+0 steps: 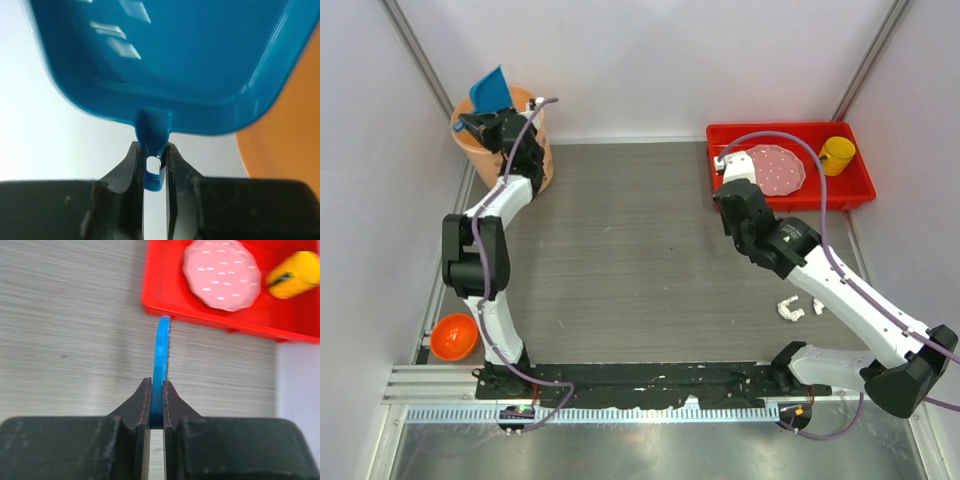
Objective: Sweep away the paper scraps from the table
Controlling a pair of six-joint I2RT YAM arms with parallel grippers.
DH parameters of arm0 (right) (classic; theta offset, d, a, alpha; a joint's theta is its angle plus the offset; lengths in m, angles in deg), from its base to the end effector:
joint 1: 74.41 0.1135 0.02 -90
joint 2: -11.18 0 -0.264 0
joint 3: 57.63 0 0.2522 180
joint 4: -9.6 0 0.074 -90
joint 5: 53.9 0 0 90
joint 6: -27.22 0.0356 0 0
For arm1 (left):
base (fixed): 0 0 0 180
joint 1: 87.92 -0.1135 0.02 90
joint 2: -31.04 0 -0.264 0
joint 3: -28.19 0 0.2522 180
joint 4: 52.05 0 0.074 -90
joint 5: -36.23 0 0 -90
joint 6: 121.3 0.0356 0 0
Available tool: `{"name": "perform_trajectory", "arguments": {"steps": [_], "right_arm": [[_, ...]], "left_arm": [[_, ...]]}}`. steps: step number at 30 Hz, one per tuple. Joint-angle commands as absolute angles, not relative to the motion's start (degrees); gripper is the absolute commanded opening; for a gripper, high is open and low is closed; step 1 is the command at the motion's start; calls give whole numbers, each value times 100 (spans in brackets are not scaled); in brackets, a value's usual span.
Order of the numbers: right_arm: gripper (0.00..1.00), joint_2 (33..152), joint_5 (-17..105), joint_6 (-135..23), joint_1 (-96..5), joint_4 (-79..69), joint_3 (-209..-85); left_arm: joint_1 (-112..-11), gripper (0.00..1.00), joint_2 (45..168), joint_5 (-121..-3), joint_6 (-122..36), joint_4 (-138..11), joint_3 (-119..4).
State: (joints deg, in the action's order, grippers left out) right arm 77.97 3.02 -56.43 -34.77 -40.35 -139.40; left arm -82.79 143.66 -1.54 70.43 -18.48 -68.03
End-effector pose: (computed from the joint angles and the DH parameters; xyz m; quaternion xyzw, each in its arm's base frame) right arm 0.2008 0.1411 0.3618 -0.1175 0.8522 -0.0594 0.5063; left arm 0.4557 -0.0127 0.3143 0.2170 0.6021 0.7133 0.2856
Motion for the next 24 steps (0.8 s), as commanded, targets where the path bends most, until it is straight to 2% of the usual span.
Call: {"name": "perform_trajectory", "arguments": {"steps": [1, 3, 4, 8, 12, 15, 20, 24], "right_arm": [[1, 7544, -1407, -6172, -3748, -5379, -14416], [1, 7447, -1845, -6251, -3994, -5619, -14355], [1, 7359, -1987, -6390, -4274, -5811, -14285], [1, 7288, -2516, -6603, -5040, -6287, -13602], [1, 7376, -2306, -6647, -5568, -6323, -12994], [1, 7709, -1745, -6629, -5709, -6130, -12764], [1, 8657, 54, -6233, -5727, -6129, -13132], [1, 9606, 480, -6225, -5017, -6427, -13825]], "left_arm": [[-8317, 0, 13265, -251, 2816, -6713, -7819], [-8308, 0, 13159, -803, 1901, -8295, -8277], [-8300, 0, 13028, -955, 1410, -8591, -8330], [-8300, 0, 12588, -1737, 633, -9410, -8086], [-8308, 0, 12122, -2650, 158, -9955, -7664], [-8300, 0, 11850, -3100, 34, -10062, -7373], [-8300, 0, 11446, -3399, 78, -9975, -6925], [-8317, 0, 11287, -3356, 183, -9895, -6749]]}}
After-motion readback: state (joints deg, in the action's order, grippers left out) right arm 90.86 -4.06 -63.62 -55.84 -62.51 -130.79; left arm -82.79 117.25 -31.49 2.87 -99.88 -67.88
